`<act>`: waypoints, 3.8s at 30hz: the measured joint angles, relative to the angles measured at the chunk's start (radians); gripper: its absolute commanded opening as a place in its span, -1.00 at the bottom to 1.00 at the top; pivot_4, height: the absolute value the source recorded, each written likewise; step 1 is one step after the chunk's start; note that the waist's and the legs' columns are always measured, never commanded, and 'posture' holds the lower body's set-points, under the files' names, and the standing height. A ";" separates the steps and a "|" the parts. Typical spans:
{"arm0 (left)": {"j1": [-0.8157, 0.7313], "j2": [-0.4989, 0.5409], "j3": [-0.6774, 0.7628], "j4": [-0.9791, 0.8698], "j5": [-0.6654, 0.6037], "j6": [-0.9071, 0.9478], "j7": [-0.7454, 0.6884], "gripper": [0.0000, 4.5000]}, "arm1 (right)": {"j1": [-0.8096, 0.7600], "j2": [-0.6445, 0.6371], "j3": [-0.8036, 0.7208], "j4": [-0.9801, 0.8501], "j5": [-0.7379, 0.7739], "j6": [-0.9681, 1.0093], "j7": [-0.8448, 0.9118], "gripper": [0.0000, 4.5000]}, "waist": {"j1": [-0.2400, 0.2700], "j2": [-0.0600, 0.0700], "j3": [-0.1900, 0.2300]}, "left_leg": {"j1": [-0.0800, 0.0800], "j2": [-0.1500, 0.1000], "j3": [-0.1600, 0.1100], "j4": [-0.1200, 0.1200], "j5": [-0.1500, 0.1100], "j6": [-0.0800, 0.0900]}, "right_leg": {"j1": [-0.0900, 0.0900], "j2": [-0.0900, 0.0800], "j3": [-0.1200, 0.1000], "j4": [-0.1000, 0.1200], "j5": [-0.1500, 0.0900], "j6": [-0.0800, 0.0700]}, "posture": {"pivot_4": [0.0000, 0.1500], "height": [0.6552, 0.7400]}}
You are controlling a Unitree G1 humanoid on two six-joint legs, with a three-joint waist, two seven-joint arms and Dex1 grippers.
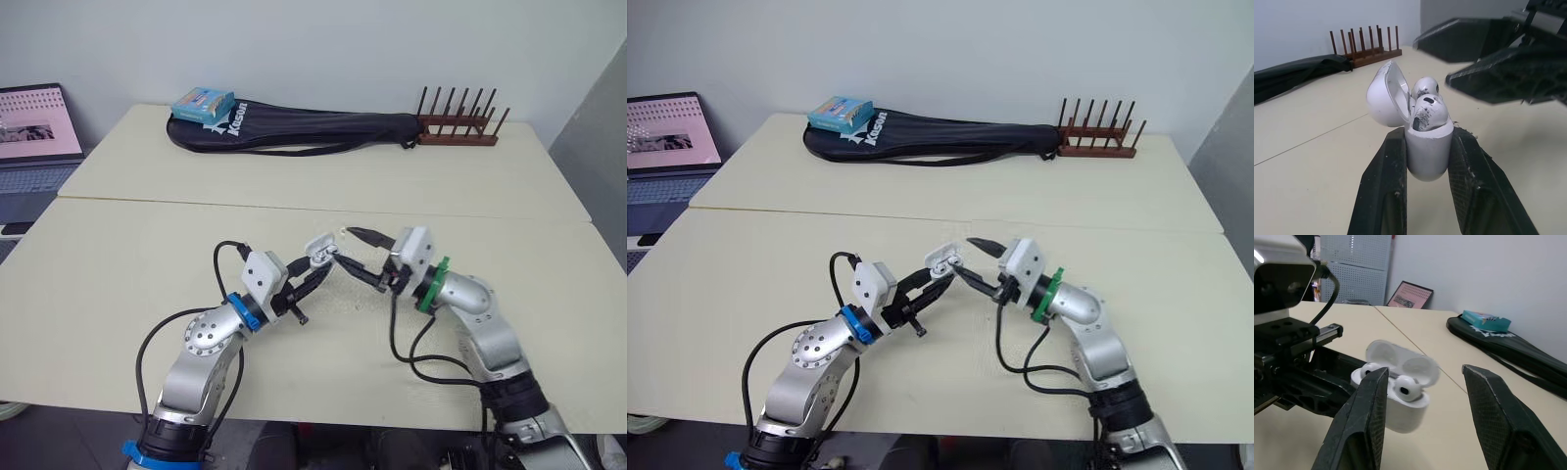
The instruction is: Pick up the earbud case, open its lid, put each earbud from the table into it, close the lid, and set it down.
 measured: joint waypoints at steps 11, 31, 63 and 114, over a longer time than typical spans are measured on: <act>-0.126 0.109 -0.127 0.009 -0.192 0.213 -0.366 -0.66 | -0.166 -0.371 -0.121 -0.030 0.096 0.219 0.219 -0.47 | -0.014 0.002 0.001 | 0.001 0.001 0.001 -0.001 0.000 0.000 | -0.001 0.002 0.001 0.000 0.000 0.000 | 1.00 0.12; -0.193 0.090 -0.172 0.074 -0.181 0.261 -0.463 -0.66 | -0.213 -0.477 0.046 -0.187 0.246 0.512 0.516 -1.00 | -0.004 0.002 0.001 | -0.001 0.000 0.000 0.000 0.000 0.000 | -0.001 0.001 0.000 -0.002 0.000 0.000 | 1.00 0.12; -0.196 0.061 -0.184 0.086 -0.145 0.217 -0.459 -0.66 | -0.206 -0.446 0.070 -0.154 0.235 0.521 0.465 -1.00 | -0.004 0.001 0.001 | -0.006 0.000 0.000 0.000 0.000 0.000 | -0.007 0.001 0.000 0.000 0.000 0.000 | 1.00 0.12; -0.012 0.542 0.161 0.014 -0.084 0.292 -0.371 1.00 | -0.020 -0.642 -0.104 -0.131 0.125 0.264 0.500 0.98 | -0.009 -0.001 0.003 | 0.008 0.002 0.004 -0.012 0.001 -0.001 | 0.001 -0.001 0.002 -0.003 -0.004 -0.004 | 1.00 0.12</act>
